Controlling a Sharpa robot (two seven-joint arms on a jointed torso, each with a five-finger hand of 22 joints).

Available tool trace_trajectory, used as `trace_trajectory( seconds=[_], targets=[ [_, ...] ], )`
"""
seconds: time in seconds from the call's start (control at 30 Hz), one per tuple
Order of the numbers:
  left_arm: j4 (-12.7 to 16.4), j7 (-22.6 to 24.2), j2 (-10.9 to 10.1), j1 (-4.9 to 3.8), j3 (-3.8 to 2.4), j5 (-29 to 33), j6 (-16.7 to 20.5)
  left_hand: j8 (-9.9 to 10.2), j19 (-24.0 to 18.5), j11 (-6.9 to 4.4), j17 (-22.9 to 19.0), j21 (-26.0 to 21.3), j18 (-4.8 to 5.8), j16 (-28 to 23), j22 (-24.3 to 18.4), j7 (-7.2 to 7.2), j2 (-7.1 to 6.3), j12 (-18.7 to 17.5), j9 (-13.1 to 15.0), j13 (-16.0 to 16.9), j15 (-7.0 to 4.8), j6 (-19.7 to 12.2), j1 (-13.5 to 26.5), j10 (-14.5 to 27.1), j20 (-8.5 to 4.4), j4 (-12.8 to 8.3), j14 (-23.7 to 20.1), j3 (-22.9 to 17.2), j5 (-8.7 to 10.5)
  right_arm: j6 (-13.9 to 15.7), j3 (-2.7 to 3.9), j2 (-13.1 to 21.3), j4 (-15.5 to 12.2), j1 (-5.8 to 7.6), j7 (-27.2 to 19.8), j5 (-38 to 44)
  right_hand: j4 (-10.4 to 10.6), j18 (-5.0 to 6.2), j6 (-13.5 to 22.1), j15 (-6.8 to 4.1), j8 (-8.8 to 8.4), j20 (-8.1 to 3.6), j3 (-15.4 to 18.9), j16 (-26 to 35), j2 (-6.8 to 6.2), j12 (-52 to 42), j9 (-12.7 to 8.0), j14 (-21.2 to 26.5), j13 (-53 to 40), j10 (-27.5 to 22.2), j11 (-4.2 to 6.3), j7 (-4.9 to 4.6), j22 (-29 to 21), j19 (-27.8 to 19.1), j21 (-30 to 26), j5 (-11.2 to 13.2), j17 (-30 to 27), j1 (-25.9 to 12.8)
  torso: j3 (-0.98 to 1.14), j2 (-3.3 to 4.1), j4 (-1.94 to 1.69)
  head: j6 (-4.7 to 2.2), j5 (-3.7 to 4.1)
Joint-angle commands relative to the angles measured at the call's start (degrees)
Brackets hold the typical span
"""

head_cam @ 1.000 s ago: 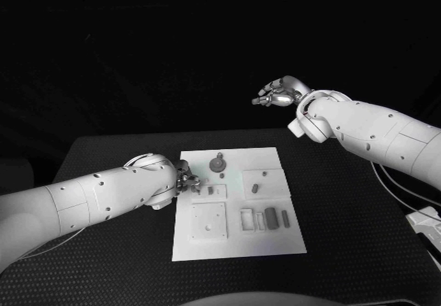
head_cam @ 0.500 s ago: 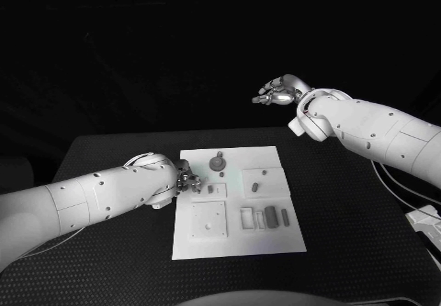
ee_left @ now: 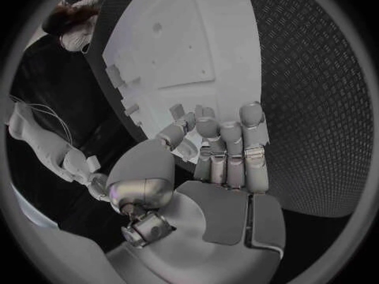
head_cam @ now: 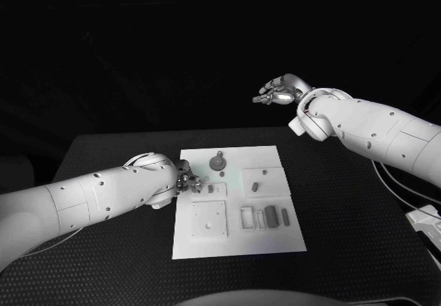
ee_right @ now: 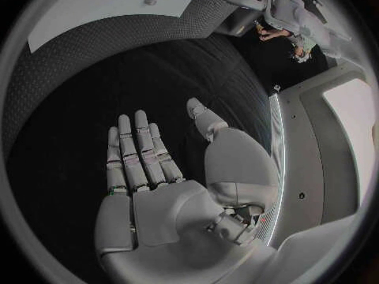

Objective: Assemble the parts on the task board

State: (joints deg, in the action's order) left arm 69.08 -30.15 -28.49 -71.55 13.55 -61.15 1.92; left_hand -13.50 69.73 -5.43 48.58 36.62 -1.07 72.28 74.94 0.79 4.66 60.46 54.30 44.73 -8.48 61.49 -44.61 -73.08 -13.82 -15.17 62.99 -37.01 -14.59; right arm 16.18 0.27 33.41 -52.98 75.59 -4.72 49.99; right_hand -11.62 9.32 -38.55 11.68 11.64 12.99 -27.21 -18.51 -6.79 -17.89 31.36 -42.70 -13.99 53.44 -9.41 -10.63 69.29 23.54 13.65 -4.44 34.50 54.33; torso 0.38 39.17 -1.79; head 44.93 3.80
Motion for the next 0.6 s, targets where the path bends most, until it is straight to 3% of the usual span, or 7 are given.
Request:
trace_trajectory(
  seconds=[0.03, 0.27, 0.37, 0.53, 0.6],
  targets=[
    [0.2, -0.2, 0.0, 0.09, 0.02, -0.5, -1.8, -18.1, 0.2, -1.26, 0.1, 0.2, -1.59, 0.3, 1.3, -1.60, 1.14, 0.1, 8.1, -0.1, 0.06, 2.1, -0.3, -1.6, -0.15, -0.3, 0.4, 0.0, -0.23, -0.7, 0.01, 0.0, -0.1, -0.01, -0.6, 0.2, 0.1, -1.13, 0.4, 0.22, 0.33, -0.04, 0.2, 0.3, 0.08, 0.3, -0.1, 0.3, 0.1, 0.0, -0.35, -3.81, 0.1, 0.4, -0.3, -0.1, -0.1, 0.6, 0.01, 0.03, -0.02, 0.07, -0.01],
    [0.0, -0.4, 0.0, 0.13, 0.02, -0.5, -1.5, -17.9, 0.2, -1.21, 0.0, 0.2, -1.61, 0.3, 1.3, -1.53, 1.12, 0.0, 7.7, -0.1, 0.09, 2.0, -0.1, -1.6, -0.09, -0.3, 0.4, 0.1, 0.23, -0.7, 0.01, 0.0, -0.1, -0.01, -0.7, 0.2, 0.1, -1.14, 0.4, 0.23, 0.34, -0.04, 0.2, 0.3, 0.08, 0.3, -0.1, 0.3, 0.1, 0.0, -0.36, -3.81, 0.1, 0.4, -0.3, -0.1, -0.1, 0.6, 0.01, 0.04, -0.02, -0.01, -0.08],
    [0.0, -0.4, 0.0, 0.13, 0.02, -0.5, -1.6, -17.4, 0.2, -1.10, 0.0, 0.2, -1.72, 0.1, 1.2, -1.40, 0.49, -0.1, 6.8, -0.2, 0.09, 1.9, 0.3, -1.6, -0.06, 0.3, 0.4, 0.4, 2.96, -0.7, 0.01, 0.1, -0.1, -0.01, -0.7, 0.2, 0.1, -1.14, 0.4, 0.23, 0.35, -0.04, 0.2, 0.3, 0.07, 0.3, -0.1, 0.3, 0.1, 0.0, -0.36, -3.81, 0.1, 0.4, -0.3, -0.1, -0.1, 0.6, 0.02, 0.05, 0.01, -0.03, -0.10],
    [-0.1, -0.4, 0.2, 0.13, 0.02, -0.5, -1.8, -16.8, 0.1, -0.98, 0.0, 0.2, -1.73, 0.1, 1.2, -1.22, -0.19, -0.2, 6.1, -0.2, 0.09, 1.6, 0.8, -1.6, -0.02, 1.1, 0.4, 0.7, 3.60, -0.7, 0.01, 0.1, -0.1, -0.01, -0.7, 0.2, 0.1, -1.14, 0.4, 0.23, 0.35, -0.04, 0.2, 0.3, 0.08, 0.3, -0.1, 0.3, 0.2, 0.0, -0.36, -3.81, 0.1, 0.4, -0.3, -0.1, -0.1, 0.6, 0.04, 0.07, 0.03, 0.01, -0.14],
    [-0.1, -0.3, 0.2, 0.13, 0.02, -0.5, -1.9, -16.4, 0.1, -0.89, 0.0, 0.2, -1.74, 0.0, 1.2, -1.12, -1.37, -0.2, 5.6, -0.2, 0.10, 1.6, 1.8, -1.6, -0.01, 1.9, 0.4, 1.4, 4.07, -0.7, 0.01, 0.0, -0.1, -0.01, -0.7, 0.2, 0.1, -1.14, 0.4, 0.23, 0.36, -0.04, 0.2, 0.3, 0.08, 0.3, -0.1, 0.4, 0.2, 0.0, -0.36, -3.81, 0.1, 0.4, -0.4, -0.1, -0.1, 0.6, 0.05, 0.05, 0.03, 0.05, -0.15]
  ],
)
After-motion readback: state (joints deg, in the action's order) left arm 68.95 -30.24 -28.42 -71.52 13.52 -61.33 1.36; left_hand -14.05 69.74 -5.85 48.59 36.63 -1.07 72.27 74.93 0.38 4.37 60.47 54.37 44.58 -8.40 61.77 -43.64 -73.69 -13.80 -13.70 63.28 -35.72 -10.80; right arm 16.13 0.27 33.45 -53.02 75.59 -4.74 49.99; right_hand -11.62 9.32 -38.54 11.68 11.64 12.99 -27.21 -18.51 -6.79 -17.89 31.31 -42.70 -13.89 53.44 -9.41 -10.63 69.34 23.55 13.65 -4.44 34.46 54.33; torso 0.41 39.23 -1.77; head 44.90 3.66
